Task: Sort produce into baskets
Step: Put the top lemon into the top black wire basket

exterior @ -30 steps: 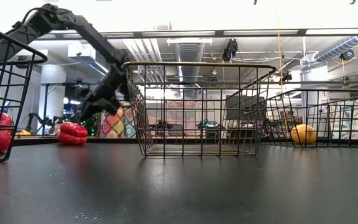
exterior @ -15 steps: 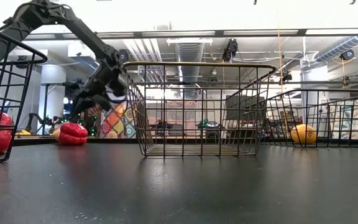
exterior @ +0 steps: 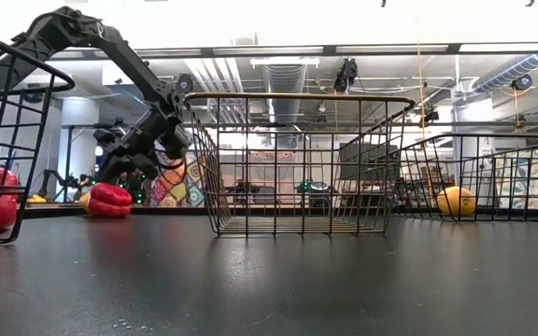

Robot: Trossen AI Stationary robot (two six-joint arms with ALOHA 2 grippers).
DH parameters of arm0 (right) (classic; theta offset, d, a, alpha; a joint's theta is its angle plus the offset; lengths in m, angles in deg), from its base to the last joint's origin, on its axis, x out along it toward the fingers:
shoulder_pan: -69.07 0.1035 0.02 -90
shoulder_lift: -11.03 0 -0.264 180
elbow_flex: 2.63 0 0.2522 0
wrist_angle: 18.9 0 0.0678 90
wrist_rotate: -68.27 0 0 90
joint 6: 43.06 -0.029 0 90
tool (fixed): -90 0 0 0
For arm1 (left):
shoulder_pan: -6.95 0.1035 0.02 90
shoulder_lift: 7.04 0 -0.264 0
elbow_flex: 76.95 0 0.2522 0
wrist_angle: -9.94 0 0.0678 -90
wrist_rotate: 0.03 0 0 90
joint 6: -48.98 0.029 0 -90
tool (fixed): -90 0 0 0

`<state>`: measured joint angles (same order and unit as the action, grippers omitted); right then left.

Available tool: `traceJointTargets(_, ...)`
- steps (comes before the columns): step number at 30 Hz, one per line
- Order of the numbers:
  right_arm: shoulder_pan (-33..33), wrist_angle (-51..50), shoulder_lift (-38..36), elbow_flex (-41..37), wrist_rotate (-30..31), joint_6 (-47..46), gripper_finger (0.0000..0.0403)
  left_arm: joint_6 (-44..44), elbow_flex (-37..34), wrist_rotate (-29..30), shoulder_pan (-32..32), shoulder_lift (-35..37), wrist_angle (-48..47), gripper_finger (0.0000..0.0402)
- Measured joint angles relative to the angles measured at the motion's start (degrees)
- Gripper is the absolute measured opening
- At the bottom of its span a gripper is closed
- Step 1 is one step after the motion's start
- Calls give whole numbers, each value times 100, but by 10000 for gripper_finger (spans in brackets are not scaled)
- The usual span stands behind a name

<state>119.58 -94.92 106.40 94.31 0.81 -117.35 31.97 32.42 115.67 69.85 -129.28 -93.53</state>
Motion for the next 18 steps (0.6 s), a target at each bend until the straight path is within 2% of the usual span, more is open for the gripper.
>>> traceJointTargets(7,-1,11,0,0,-2,-82,373,159,-6,-286,0,-118,280,0)
traceJointTargets(18,12,22,0,0,-7,-1,373,170,-11,-272,-20,-186,236,0)
